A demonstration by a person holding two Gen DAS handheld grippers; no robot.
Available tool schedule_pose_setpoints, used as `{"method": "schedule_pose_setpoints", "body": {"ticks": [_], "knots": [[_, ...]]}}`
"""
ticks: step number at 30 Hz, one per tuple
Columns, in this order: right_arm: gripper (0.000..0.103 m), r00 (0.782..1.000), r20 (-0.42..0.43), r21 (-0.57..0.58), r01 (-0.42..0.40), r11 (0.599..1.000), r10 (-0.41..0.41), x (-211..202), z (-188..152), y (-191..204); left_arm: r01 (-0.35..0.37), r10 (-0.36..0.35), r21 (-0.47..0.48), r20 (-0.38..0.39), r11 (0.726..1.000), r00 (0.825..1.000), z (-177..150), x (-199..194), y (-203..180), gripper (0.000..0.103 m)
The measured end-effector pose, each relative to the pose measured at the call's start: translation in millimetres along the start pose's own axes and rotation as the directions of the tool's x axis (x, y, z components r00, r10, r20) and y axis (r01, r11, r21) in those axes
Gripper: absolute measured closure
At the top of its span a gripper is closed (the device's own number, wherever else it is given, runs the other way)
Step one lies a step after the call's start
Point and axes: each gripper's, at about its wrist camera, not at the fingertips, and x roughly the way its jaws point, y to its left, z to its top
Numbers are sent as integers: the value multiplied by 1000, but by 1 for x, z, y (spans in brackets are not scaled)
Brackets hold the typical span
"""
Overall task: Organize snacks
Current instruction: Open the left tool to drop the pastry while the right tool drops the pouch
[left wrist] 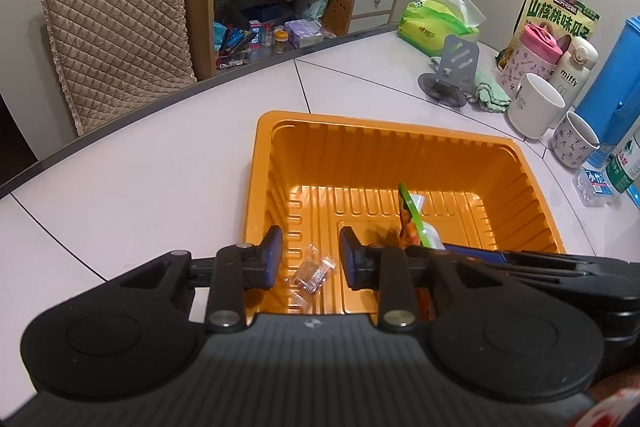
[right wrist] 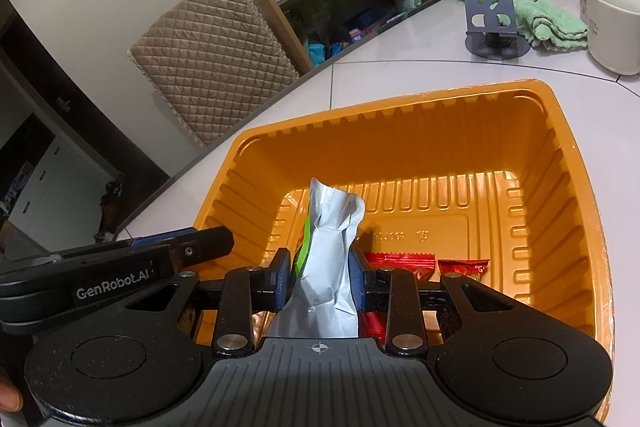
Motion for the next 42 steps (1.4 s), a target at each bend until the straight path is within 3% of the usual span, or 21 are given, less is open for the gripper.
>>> {"method": "schedule_pose_setpoints", "body": {"ticks": [7, 11, 12, 19, 29, 42], "knots": [[70, 999, 36, 16, -6, 1000, 5, -2, 4, 0, -2, 2, -12, 4, 1000, 1000, -1, -7, 5, 76], [44, 996, 86, 24, -6, 1000, 4, -11, 7, 1, -2, 3, -16, 12, 1000, 1000, -1, -14, 5, 72], [42, 995, 97, 20, -3, 1000, 1, -14, 7, 1, -4, 4, -15, 15, 1000, 1000, -1, -16, 5, 72], [40, 996, 91, 38, -12, 999, 9, -39, 7, -5, 4, -4, -24, 31, 1000, 1000, -7, -36, 0, 69], [26, 994, 106, 37, 8, 999, -12, -94, -13, -20, 13, -11, -49, 47, 999, 999, -28, -79, -9, 58], [25, 995, 102, -62, 25, 998, -19, -160, -57, -12, 26, -23, -57, 50, 998, 998, -68, -135, -30, 52]]}}
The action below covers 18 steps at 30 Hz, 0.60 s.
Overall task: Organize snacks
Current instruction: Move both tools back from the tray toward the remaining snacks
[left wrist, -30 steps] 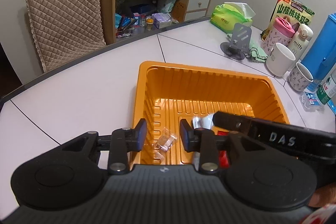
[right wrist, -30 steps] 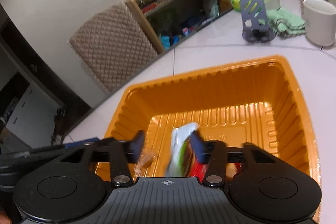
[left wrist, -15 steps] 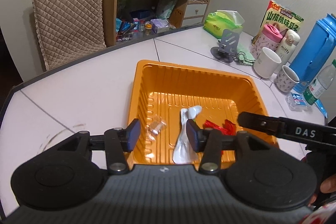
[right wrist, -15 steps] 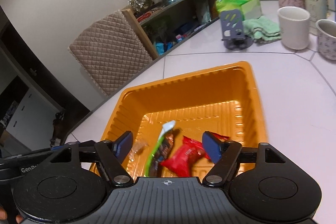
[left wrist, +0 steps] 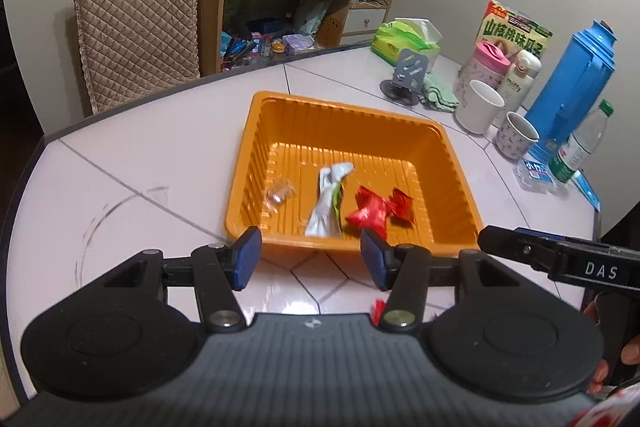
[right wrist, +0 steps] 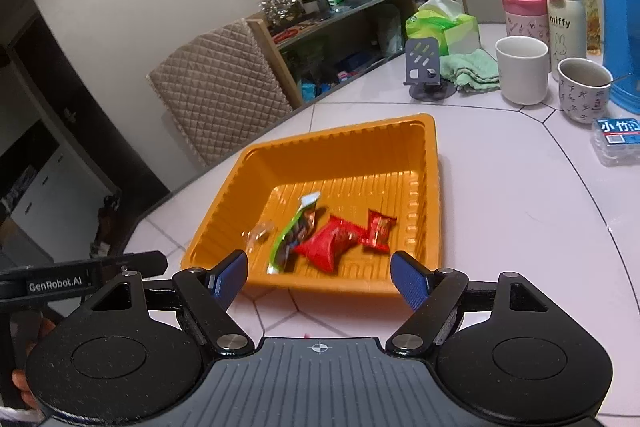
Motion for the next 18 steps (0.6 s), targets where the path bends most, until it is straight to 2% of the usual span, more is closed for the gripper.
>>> {"method": "schedule_pose_setpoints", "body": {"ticks": [18], "knots": [[25, 994, -107, -44, -16, 999, 12, -44, -61, 13, 9, -11, -43, -48, 999, 999, -71, -49, -7, 51]]}}
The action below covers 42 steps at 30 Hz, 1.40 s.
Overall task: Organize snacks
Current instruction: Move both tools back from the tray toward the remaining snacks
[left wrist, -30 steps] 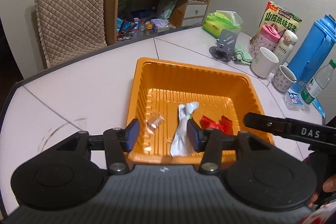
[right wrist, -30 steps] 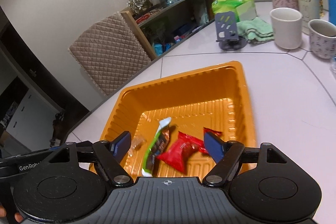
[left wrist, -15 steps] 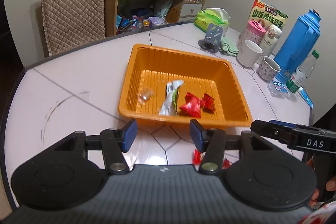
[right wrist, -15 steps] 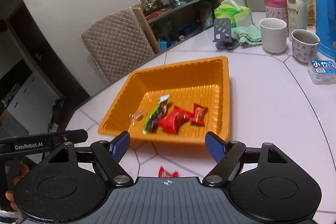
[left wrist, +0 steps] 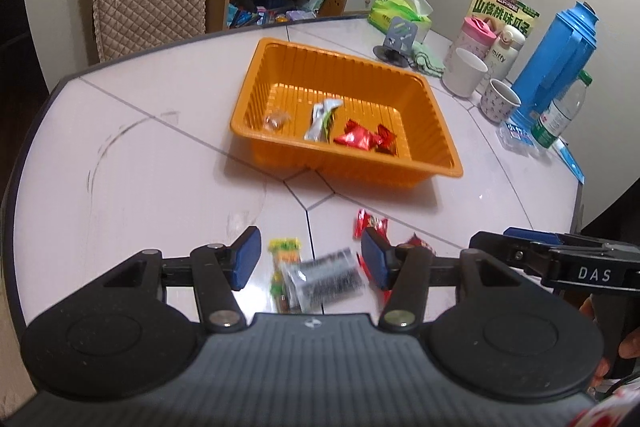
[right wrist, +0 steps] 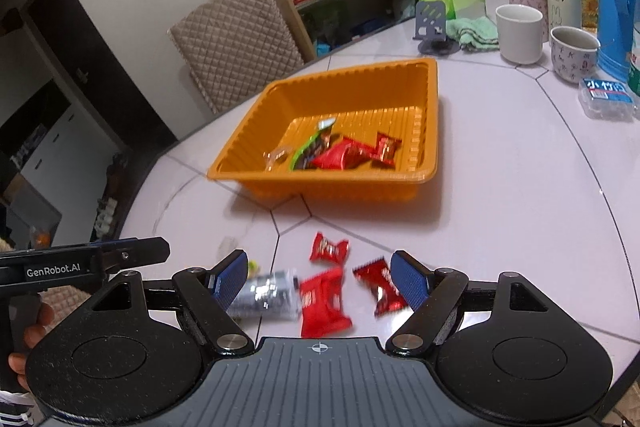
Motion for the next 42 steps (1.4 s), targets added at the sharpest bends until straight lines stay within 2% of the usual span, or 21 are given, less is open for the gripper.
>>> {"method": "schedule_pose_setpoints", "body": {"ticks": [8, 13, 18, 28, 33, 36, 42], "knots": [[25, 998, -52, -17, 27, 999, -28, 1, -23, 1, 1, -1, 4, -32, 1000, 999, -28, -4, -3, 51], [25, 995, -78, -56, 56, 997, -60, 5, -35, 2, -21, 24, 47, -51, 999, 998, -42, -1, -8, 51], [25, 993, -100, -65, 61, 996, -68, 9, -42, 1, -22, 27, 68, -68, 997, 997, -51, 4, -11, 51], [25, 988, -127, -80, 80, 994, -90, 17, -48, -2, -47, 62, 170, -81, 984, 995, -57, 17, -23, 51], [25, 986, -137, -73, 89, 993, -99, 20, -49, -5, -49, 69, 232, -80, 972, 994, -57, 26, -28, 49], [25, 985, -140, -60, 96, 994, -103, 23, -48, -8, -38, 61, 278, -77, 960, 995, -55, 32, -30, 40], [25, 983, -147, -33, 110, 993, -114, 25, -46, -17, -9, 41, 375, -76, 927, 996, -47, 47, -31, 37]]}}
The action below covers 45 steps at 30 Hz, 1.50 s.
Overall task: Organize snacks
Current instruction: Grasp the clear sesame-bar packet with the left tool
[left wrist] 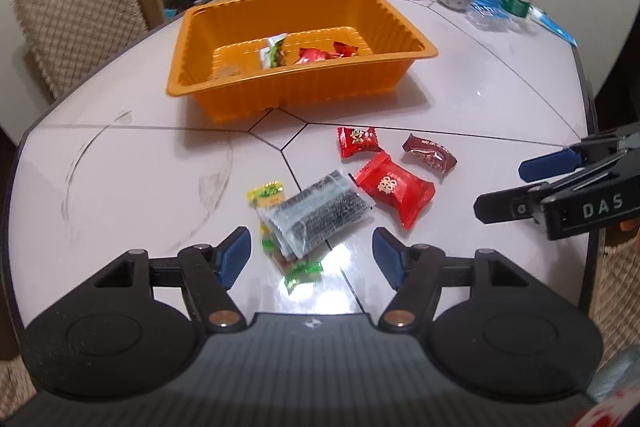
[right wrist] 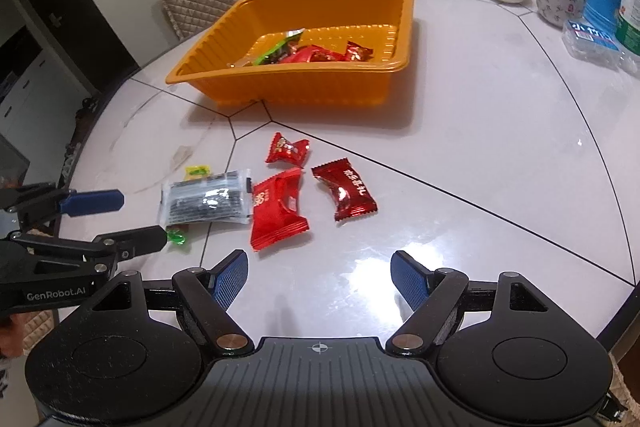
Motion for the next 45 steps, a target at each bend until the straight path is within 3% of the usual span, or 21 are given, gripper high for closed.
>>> {"method": "schedule_pose_setpoints", "body": {"ticks": [12, 19, 21, 23, 29, 35, 39, 45], "knots": [[25, 999, -16, 89, 29, 996, -28, 4, 4, -21, 38, -27, 224, -51, 974, 998, 17, 49, -3, 35], [25, 999, -22, 127, 40, 991, -38, 5, 5, -29, 94, -73, 256, -92, 962, 993, 20, 66, -8, 43], [25, 999, -24, 133, 42, 990, -39, 6, 6, -30, 97, -72, 249, -109, 964, 991, 18, 67, -11, 55], [25, 999, -26, 137, 42, 990, -39, 7, 6, -31, 96, -73, 227, -106, 969, 992, 14, 64, -11, 58], [25, 999, -32, 134, 37, 990, -33, 10, 6, -31, 110, -96, 111, -120, 988, 988, 4, 56, -13, 58], [25, 999, -35, 126, 31, 991, -27, 11, 6, -28, 96, -80, 114, -141, 989, 987, 7, 62, -20, 57], [25, 999, -33, 122, 28, 992, -24, 9, 5, -27, 88, -71, 121, -142, 989, 987, 9, 64, -22, 61], [25, 1000, -23, 118, 16, 993, -14, 7, 5, -25, 70, -71, -16, -83, 997, 994, 9, 44, -3, 64]]}}
